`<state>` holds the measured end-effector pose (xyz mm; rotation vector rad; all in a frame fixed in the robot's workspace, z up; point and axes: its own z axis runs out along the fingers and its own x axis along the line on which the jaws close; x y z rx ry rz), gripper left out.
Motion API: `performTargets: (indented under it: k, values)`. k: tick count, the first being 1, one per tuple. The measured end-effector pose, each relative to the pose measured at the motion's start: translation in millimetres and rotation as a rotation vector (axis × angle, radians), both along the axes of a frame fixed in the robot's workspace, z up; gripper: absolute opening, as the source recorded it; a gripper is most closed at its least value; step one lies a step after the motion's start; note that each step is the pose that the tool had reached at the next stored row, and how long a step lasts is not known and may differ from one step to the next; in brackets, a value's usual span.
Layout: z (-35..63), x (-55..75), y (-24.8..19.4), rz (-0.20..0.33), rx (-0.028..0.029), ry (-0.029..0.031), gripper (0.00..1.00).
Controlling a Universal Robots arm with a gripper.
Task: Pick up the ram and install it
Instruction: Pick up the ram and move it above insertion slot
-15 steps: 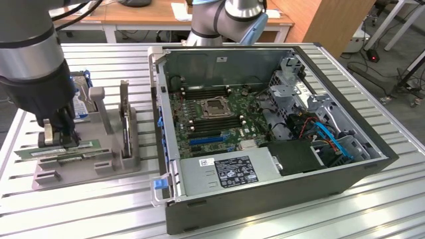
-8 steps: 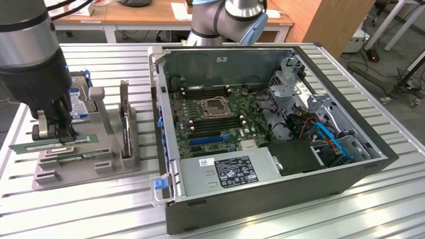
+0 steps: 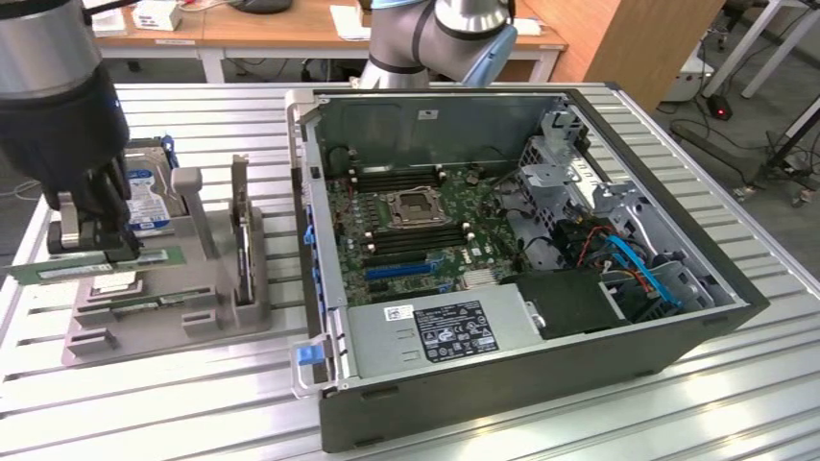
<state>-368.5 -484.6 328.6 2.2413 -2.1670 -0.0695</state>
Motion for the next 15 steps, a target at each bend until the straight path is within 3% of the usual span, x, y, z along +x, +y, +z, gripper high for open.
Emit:
performTargets:
  k: [15]
  values:
    - [32.9,0.0,0.0,0.0,0.0,0.0,0.11]
